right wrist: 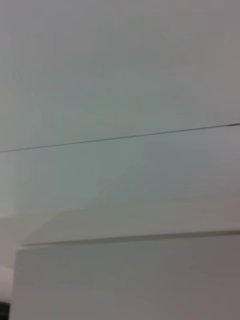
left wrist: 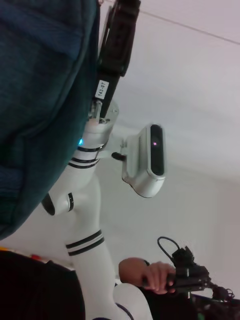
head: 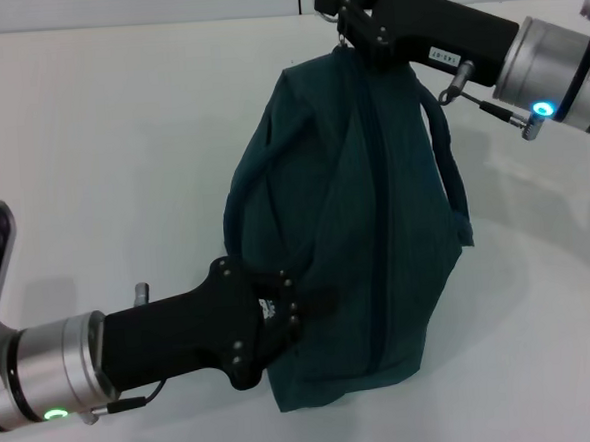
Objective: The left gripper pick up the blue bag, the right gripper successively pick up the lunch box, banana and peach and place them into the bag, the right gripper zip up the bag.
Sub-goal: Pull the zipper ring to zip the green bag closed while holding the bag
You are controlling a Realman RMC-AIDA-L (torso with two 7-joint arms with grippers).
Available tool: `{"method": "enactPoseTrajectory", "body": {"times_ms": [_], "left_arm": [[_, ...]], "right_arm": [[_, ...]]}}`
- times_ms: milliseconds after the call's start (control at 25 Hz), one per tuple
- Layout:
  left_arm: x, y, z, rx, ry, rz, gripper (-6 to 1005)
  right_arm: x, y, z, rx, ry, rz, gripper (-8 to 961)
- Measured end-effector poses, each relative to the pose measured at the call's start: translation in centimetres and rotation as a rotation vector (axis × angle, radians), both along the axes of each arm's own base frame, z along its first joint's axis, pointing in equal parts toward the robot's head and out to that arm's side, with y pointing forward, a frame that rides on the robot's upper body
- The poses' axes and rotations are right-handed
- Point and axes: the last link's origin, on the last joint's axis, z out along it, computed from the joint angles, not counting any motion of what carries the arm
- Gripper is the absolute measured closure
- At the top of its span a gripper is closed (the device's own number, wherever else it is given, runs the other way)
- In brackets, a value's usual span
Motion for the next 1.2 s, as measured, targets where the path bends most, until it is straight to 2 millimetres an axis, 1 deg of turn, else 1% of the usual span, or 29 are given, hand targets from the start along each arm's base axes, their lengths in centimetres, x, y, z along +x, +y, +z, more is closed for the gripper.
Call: {"method": "enactPoseTrajectory", "body": {"times_ms": [160,280,560,720,920,1040,1160,1200], "left_arm": [[-0.5,-0.1,0.2,0.027,-0.007,0.038,877],[-1.2,0.1,0.8,0.075,-0.012,0.084,872],[-2.6,0.3,2.0,0.165,-0.015,0.170,860],[-3.1,0.3,2.3,0.197,-0.024,0.200,853],[-3.3,0.2,2.8,0.214,-0.063,0.253,667],[-3.3,0.7,3.5,0.173,-0.094,0.292,536],[-3.2,1.8,5.4,0.132,-0.111,0.324,396],[-3.0,2.4,6.2,0.121,-0.108,0.328,375]], "right_arm": [[0.4,-0.1,0.2,0.009,0.014,-0.017,935],[0.9,-0.3,0.5,0.019,0.038,-0.033,935],[2.0,-1.9,1.4,0.034,0.094,-0.028,935],[2.4,-2.5,1.5,0.031,0.128,-0.033,935],[2.3,-2.5,1.6,0.032,0.132,-0.031,935],[2.4,-2.5,1.6,0.035,0.134,-0.036,935],[2.5,-2.5,1.7,0.036,0.135,-0.040,935],[2.5,-2.5,1.7,0.037,0.136,-0.040,935]]}}
